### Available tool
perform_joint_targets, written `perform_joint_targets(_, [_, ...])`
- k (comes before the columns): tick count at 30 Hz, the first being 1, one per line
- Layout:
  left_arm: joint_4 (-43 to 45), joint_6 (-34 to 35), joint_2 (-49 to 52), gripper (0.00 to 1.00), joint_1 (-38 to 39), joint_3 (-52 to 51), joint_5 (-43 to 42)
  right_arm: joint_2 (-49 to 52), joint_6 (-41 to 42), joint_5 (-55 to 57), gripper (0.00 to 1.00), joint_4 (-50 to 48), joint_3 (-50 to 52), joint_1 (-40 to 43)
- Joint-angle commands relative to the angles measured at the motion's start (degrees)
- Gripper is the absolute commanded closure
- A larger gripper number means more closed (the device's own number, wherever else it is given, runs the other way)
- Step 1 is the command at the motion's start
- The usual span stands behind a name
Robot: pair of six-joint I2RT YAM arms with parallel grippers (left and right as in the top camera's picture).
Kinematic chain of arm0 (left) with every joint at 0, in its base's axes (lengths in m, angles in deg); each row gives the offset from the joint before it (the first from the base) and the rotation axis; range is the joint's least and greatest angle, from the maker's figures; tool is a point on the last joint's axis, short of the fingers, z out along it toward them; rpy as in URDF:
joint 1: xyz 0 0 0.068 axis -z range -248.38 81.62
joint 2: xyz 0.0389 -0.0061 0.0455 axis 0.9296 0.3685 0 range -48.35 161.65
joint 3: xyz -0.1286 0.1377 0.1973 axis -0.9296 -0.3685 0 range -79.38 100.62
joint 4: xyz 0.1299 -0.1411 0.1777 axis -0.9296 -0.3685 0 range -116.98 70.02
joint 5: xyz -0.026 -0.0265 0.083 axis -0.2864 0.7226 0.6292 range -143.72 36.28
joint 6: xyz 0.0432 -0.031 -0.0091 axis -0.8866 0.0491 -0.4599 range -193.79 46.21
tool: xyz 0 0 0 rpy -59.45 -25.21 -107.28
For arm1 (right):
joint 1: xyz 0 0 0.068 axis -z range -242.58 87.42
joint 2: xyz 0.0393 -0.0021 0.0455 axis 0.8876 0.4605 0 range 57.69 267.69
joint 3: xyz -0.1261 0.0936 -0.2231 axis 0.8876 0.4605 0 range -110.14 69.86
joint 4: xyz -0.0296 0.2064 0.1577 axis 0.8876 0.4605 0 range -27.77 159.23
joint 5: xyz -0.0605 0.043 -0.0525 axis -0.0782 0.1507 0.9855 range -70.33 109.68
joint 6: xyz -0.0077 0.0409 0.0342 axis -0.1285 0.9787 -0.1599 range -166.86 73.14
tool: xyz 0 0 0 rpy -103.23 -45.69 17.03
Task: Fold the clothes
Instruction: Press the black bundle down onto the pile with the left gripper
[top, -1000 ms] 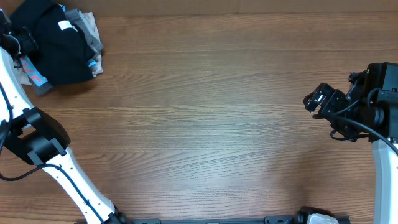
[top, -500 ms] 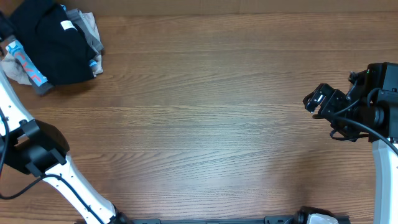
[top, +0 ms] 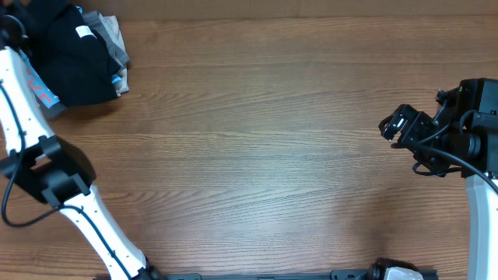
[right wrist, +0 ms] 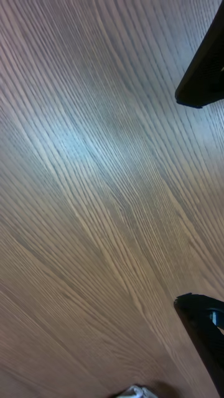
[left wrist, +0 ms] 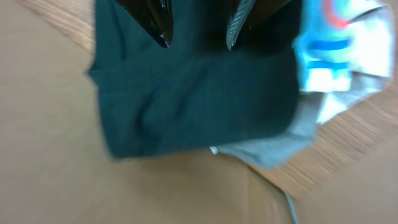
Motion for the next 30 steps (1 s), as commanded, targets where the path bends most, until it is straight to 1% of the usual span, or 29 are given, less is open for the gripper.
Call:
perform_joint_targets(1, [0.4,-0.5,5.9,0.69,0.1,0.1,1.7,0.0,-0.4,-2.0,0.00,-0.1,-1.3,0.2])
perform_joint_targets(2, [0.0,-0.4,7.0,0.71,0.1,0.1,3.5,0.0,-0.4,-2.1,0.00,-0.1,-1.3,0.2])
perform_joint_targets(5, [-1.6,-0.5,9.9,0.71,-0.4,0.1,8.6,0.0,-0.4,-2.2,0.00,0.1,-1.3,0.2])
perform_joint_targets(7, [-2.9,-0.5,11.2,0.71,-0.8,0.1,10.2,0.0,-0.4,-2.2,0.00,0.2,-1.3,0.2])
perform_joint_targets(12, [-2.9,-0.2,10.7,0.69,-1.3,0.5,9.8,0.0,-0.4,-2.1,0.00,0.1,-1.3,0.2])
perform_joint_targets(14, [-2.6,1.5,9.7,0.69,-1.1,1.2,9.0,0.0,-0.4,-2.1,0.00,0.1,-1.3,0.2])
perform_joint_targets(19, [0.1,3.7,4.7,0.69,0.0,2.2,3.1,0.0,-0.4,-2.1,0.00,0.1,-1.3,0.2])
perform_joint_targets(24, [0.7,3.0,0.8,0.70,2.4,2.2,2.2,0.0,-0.4,-2.1,0.00,0.1,-1.3,0.2])
perform_joint_targets(30, [-0.3,0.1,2.1,0.69,6.3,2.2,2.2,0.0,-0.4,-2.1,0.00,0.2,-1.3,0.2])
